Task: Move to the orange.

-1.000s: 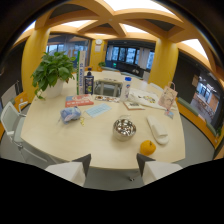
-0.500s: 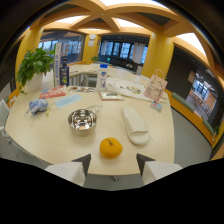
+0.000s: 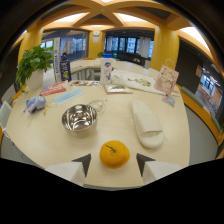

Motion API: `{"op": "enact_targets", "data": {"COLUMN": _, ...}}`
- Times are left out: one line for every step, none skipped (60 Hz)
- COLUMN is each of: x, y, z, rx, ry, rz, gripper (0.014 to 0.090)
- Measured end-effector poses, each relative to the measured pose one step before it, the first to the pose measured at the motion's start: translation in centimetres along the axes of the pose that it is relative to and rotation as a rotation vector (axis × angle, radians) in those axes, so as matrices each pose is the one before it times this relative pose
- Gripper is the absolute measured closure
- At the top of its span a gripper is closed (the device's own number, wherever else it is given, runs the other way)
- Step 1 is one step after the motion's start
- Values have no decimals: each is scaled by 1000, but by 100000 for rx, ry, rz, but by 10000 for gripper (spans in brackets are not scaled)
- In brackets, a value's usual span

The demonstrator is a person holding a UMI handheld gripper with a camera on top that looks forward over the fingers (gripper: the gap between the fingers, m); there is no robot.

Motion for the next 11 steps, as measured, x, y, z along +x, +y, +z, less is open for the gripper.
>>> {"op": "enact_targets", "data": {"x": 60, "y": 42, "z": 25, "rx": -220, "ry": -80, "rz": 178, "gripper": 187}}
{"op": "enact_targets", "data": {"x": -10, "y": 43, "z": 10, "rx": -203, "ry": 71, "rz": 145, "gripper": 186}}
{"op": "enact_targets", "data": {"x": 7, "y": 24, "z": -19, "rx": -156, "ry": 28, "rz": 99, "gripper": 185}}
{"op": "enact_targets", "data": {"x": -11, "y": 38, "z": 10, "rx": -172, "ry": 8, "rz": 109, "gripper": 185}}
{"op": "enact_targets", "data": {"x": 13, "y": 45, "z": -11, "rx": -146, "ry": 15, "rz": 123, "gripper": 186}}
{"op": "enact_targets", "data": {"x": 12, "y": 41, "z": 1, "rx": -132, "ry": 14, "rz": 143, "gripper": 185}}
{"op": "enact_targets", "data": {"x": 2, "y": 10, "z": 2, "rx": -57, "ry": -45, "rz": 72, "gripper": 185}}
{"op": "enact_targets", "data": {"x": -20, "y": 23, "z": 1, "rx": -61, "ry": -114, "rz": 4, "gripper": 188}}
{"op": "enact_targets", "data": {"x": -33, "y": 26, "z": 4, "rx": -67, "ry": -146, "rz": 1, "gripper": 189}}
{"op": "enact_targets", "data": {"x": -23, "y": 27, "z": 10, "rx": -65, "ry": -108, "rz": 84, "gripper": 187}}
{"op": "enact_targets", "data": {"x": -18, "y": 4, "z": -17, "rx": 4, "ry": -77, "rz": 179, "gripper": 186}}
